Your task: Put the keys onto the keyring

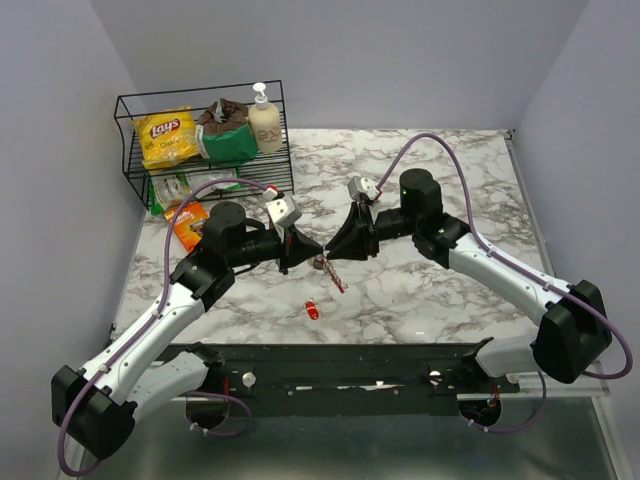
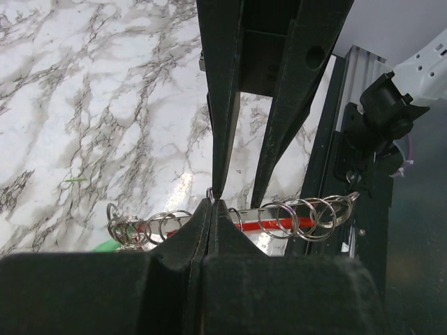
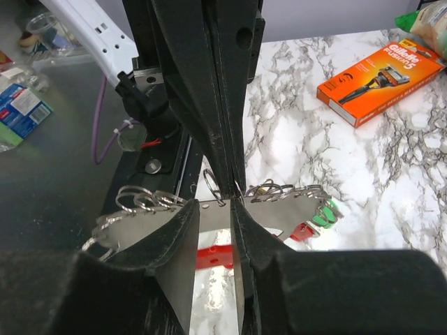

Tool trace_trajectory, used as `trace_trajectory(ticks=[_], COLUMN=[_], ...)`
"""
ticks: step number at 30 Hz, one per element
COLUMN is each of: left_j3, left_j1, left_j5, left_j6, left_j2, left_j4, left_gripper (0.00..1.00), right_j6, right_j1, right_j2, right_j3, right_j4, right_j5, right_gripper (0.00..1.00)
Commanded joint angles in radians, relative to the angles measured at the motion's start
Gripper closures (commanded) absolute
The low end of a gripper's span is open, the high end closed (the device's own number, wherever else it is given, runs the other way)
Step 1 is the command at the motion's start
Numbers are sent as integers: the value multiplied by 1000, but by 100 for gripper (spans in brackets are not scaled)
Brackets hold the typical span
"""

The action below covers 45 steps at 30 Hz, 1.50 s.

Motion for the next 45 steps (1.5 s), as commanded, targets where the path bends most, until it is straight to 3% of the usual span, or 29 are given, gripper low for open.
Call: trace_trajectory(ticks=[1,11,27,39,45], left_j3=[-6,5,31,14,5], left_j1=[-9,-12,-37,-43,-43], left_j5=[77,55,34,21,31], left_j6=[-12,24,67,56,47], left_j2=[-8,-4,35,-3,-20], left_j4=[59,1,-93,-41,-18], left_gripper=[100,100,100,100,100], right_j6=[6,-13,-34,-51,-54], right_j1=[6,4,3,3,3], right_j2=[14,-6,-25,-22,-11], right_j3=[-6,-9,-12,-38,-35], right_j4=[31,10,-9,-13,-12], right_j5=[11,73,122,36,5], right_gripper=[66,52,50,48,52])
